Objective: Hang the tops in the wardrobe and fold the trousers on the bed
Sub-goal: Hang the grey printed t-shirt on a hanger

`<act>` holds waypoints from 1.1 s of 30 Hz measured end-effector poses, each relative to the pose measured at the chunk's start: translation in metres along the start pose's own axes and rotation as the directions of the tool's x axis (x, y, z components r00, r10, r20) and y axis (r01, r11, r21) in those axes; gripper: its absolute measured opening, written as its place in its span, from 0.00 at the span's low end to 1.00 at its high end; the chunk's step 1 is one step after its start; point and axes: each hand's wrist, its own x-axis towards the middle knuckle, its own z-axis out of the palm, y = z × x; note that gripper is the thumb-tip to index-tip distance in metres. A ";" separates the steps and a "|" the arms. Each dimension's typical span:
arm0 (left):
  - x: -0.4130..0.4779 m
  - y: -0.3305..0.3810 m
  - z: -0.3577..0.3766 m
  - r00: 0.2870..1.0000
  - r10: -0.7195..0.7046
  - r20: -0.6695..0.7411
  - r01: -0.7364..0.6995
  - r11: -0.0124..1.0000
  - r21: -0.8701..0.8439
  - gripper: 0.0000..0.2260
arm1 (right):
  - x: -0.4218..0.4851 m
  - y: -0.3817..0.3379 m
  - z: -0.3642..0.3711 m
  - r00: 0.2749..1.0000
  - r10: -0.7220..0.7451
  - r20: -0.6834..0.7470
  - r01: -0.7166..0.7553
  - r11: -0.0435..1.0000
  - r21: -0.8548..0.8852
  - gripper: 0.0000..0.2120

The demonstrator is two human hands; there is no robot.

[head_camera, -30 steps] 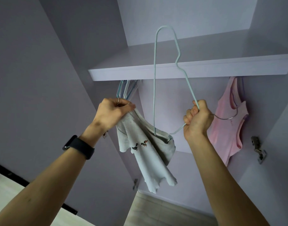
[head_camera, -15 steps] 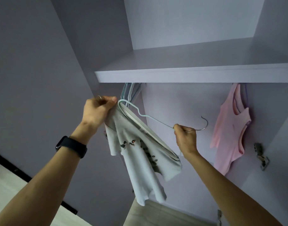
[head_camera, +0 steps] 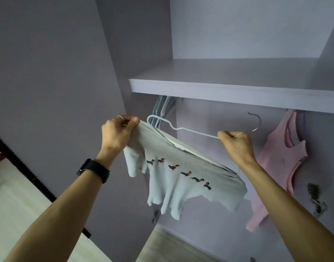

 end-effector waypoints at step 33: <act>-0.006 0.001 0.018 0.914 0.142 0.380 -0.272 0.909 0.314 0.07 | 0.036 -0.090 0.029 0.939 -0.236 0.252 0.333 0.808 -0.486 0.21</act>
